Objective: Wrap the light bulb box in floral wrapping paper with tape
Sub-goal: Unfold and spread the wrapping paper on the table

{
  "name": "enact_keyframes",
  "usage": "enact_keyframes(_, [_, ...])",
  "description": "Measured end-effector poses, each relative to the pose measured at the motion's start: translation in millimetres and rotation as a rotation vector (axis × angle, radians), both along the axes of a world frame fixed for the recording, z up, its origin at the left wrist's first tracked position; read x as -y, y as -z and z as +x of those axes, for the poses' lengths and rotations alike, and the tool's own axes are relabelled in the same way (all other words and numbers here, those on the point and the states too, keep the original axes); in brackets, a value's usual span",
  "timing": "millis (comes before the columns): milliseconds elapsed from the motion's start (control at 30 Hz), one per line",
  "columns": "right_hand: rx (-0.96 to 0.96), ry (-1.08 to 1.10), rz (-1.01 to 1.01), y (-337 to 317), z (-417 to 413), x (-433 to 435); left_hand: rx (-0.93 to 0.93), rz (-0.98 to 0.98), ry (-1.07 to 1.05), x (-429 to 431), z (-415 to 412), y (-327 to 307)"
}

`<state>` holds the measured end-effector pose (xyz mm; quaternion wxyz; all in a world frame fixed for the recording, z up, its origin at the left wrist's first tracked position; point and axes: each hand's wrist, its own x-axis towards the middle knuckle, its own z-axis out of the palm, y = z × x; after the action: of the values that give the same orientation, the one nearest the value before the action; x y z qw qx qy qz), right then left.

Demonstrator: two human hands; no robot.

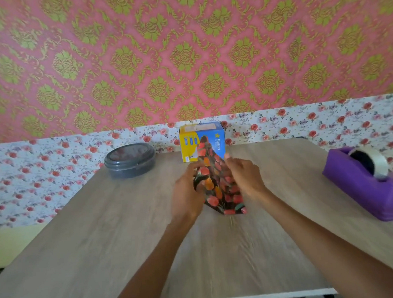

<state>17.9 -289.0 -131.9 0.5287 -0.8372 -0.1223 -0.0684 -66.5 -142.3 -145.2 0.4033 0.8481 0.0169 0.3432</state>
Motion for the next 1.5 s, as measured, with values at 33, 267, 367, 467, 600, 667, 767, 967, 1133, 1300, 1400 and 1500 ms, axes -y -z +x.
enact_keyframes(33, [-0.096,-0.056,0.141,-13,-4,-1,0.054,0.137,0.000,2,2,-5])
enact_keyframes(267, [-0.164,-0.164,0.348,-61,-12,5,0.135,0.775,-0.054,19,6,-27])
enact_keyframes(367, [-0.062,-0.087,0.315,-55,-4,9,-0.038,0.386,0.129,25,-6,-36])
enact_keyframes(467, [0.043,-0.015,0.163,-48,0,13,-0.093,-0.132,0.303,27,-7,-42])
enact_keyframes(600, [0.151,-0.016,0.057,-38,-2,10,-0.186,-0.295,0.174,13,11,-46])
enact_keyframes(667, [0.177,-0.029,0.072,-32,1,7,-0.214,-0.306,0.141,9,22,-43])
enact_keyframes(767, [0.227,0.009,0.085,-27,10,1,-0.206,-0.356,0.191,4,37,-33])
enact_keyframes(967, [0.261,0.057,0.002,-30,25,-13,-0.228,-0.370,0.216,-7,61,-33])
enact_keyframes(1133, [0.281,0.118,-0.003,-22,18,-13,-0.216,-0.367,0.190,-6,60,-38])
enact_keyframes(1300, [0.294,0.048,0.017,-20,-4,-9,-0.217,-0.330,0.114,4,48,-41])
enact_keyframes(1400, [0.319,0.017,-0.016,-33,-18,-10,-0.176,-0.283,0.057,8,37,-47])
enact_keyframes(1500, [0.339,0.023,-0.053,-48,-26,-10,-0.141,-0.270,0.040,7,35,-51])
